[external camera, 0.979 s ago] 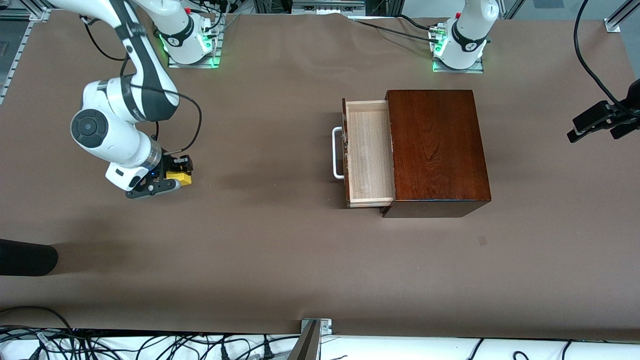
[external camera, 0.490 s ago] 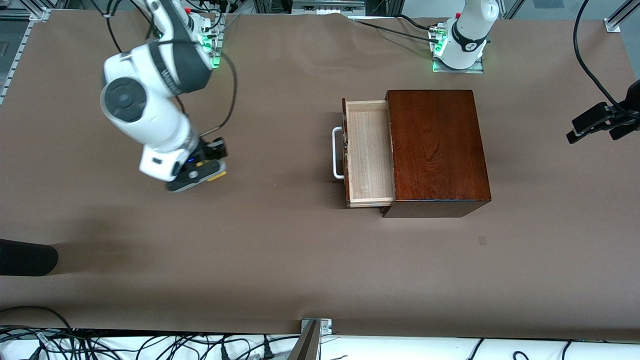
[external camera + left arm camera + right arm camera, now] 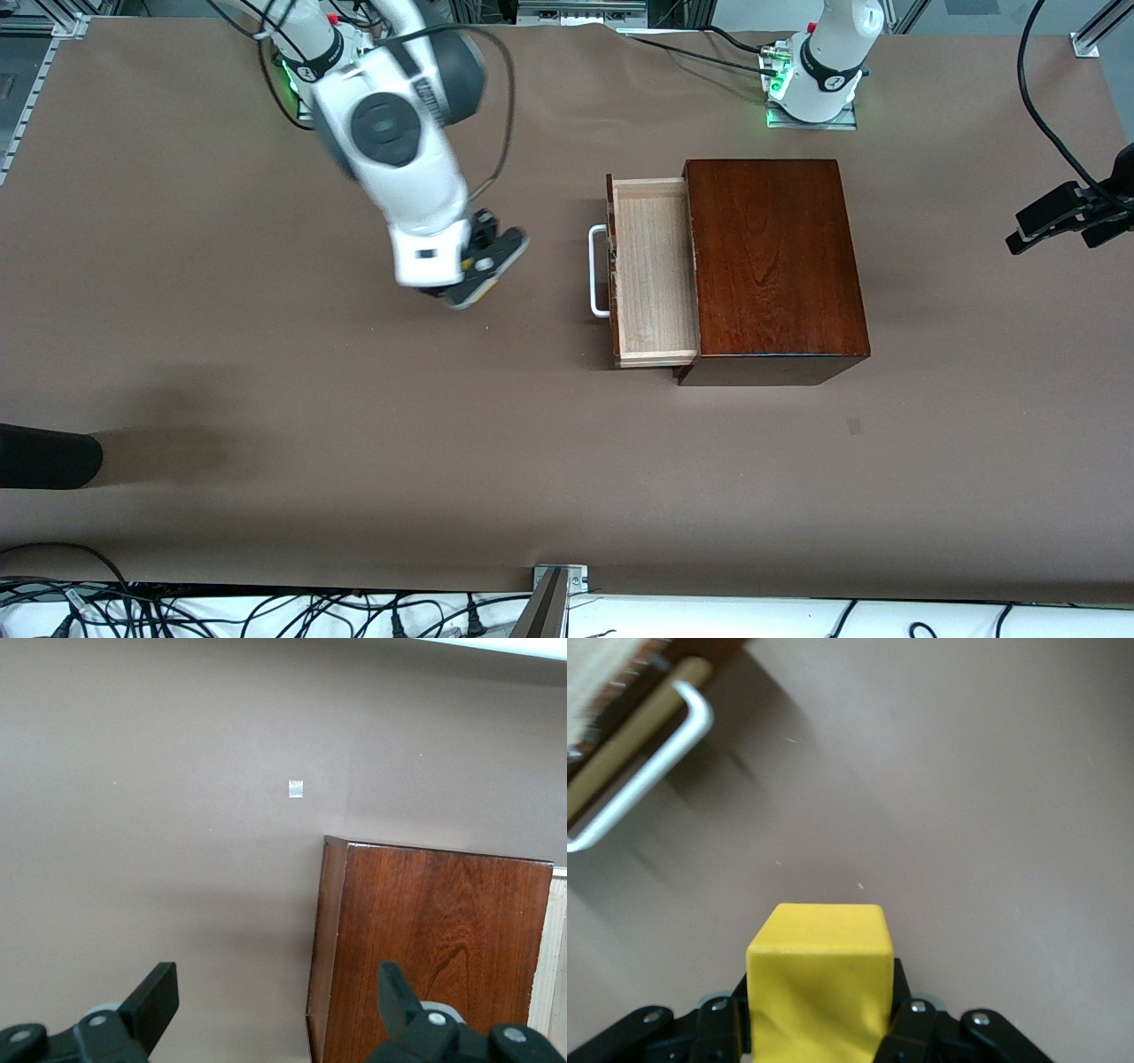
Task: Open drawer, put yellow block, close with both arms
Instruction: 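Carry the yellow cube with the right gripper over the open drawer, then lower the cube into the drawer and open the right gripper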
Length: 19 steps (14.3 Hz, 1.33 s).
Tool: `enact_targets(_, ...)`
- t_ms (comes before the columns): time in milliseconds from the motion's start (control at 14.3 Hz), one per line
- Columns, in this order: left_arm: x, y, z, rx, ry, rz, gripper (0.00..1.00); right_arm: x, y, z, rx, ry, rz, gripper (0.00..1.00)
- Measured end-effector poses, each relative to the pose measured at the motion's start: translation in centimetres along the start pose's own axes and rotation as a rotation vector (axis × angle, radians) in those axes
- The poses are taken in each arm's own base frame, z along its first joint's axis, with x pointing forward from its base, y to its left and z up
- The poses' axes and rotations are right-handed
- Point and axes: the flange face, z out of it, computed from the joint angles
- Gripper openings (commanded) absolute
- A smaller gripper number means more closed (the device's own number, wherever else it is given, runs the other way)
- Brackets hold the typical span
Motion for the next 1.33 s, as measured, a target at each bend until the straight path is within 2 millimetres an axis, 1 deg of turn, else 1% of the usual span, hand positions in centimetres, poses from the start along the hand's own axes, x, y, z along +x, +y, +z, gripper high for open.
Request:
enact_targets(210, 0.0, 0.1, 0.2, -0.001, -0.004, 0.001, 1.0, 3.7, -9.1, -0.1, -0.078, 0.017, -0.177, 0.0)
enact_targets(280, 0.1, 0.1, 0.2, -0.001, -0.006, 0.001, 1.0, 4.7, -11.8, 0.0, -0.093, 0.026, -0.223, 0.0)
enact_targets(350, 0.1, 0.1, 0.3, -0.001, -0.007, 0.0, 1.0, 5.5, -13.9, 0.1, -0.099, 0.037, -0.255, 0.0)
enact_targets(420, 0.1, 0.1, 0.3, -0.001, -0.008, 0.0, 1.0, 6.3, -15.4, 0.3, -0.1, 0.046, -0.276, 0.0)
enact_targets(490, 0.1, 0.0, 0.3, -0.001, -0.008, 0.0, 1.0, 6.8, -16.5, 0.5, -0.1, 0.053, -0.29, 0.0)
enact_targets(699, 0.1, -0.1, 0.3, -0.001, -0.008, -0.002, 1.0, 8.0, -18.5, 1.8, -0.124, 0.05, -0.359, 0.0)
enact_targets(979, 0.0, -0.1, 0.4, 0.0, -0.021, -0.003, 1.0, 8.6, -23.0, 4.1, -0.173, 0.033, -0.472, 0.0)
enact_targets(1049, 0.0, -0.1, 0.4, 0.001, -0.023, -0.003, 1.0, 8.7, -23.7, 4.4, -0.175, 0.037, -0.492, 0.0)
enact_targets(1189, -0.1, 0.0, 0.5, 0.001, -0.026, -0.002, 1.0, 9.1, -24.4, 5.3, -0.173, 0.052, -0.523, 0.0)
enact_targets(1329, -0.1, 0.6, 0.8, 0.001, -0.036, 0.009, 1.0, 9.5, -24.9, 7.2, -0.172, 0.057, -0.55, 0.0)
